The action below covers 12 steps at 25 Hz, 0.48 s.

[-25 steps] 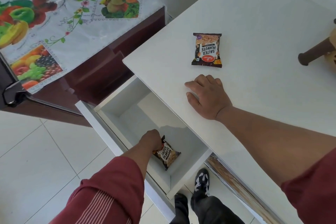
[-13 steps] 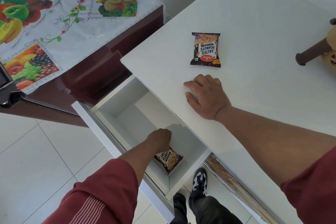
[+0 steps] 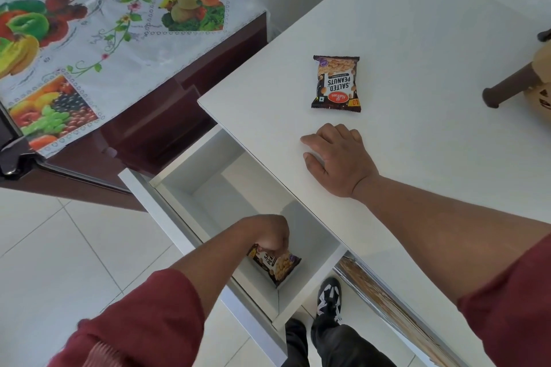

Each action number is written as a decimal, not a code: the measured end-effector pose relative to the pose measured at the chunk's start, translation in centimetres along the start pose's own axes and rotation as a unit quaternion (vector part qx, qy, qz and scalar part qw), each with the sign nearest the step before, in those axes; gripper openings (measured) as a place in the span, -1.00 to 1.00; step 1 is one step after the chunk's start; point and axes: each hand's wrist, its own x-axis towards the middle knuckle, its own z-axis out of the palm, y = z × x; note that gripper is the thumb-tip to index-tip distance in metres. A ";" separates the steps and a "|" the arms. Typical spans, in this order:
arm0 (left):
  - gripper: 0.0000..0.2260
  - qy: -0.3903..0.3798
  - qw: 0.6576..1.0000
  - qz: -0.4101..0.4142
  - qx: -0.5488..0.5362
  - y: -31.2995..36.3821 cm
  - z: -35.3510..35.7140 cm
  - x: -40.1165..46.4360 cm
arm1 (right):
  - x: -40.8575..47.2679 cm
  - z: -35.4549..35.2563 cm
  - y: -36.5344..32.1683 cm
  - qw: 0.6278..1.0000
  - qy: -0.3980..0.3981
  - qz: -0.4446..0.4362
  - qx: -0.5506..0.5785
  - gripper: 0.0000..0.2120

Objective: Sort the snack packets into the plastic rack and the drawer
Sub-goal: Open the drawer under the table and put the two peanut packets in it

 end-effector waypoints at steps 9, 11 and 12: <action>-0.83 0.336 0.872 0.207 -0.289 2.5 -18.1 -11.3 | 0.0 -0.9 -0.2 1.000 -0.029 0.002 -0.003 -0.65; -0.68 0.458 0.833 0.148 -0.274 2.9 -20.9 -8.9 | 0.0 -0.9 0.0 0.999 -0.038 0.005 -0.004 -0.67; -0.56 0.473 0.834 0.125 -0.254 3.2 -21.8 -7.4 | 0.0 -0.9 0.0 0.999 -0.038 0.005 -0.003 -0.68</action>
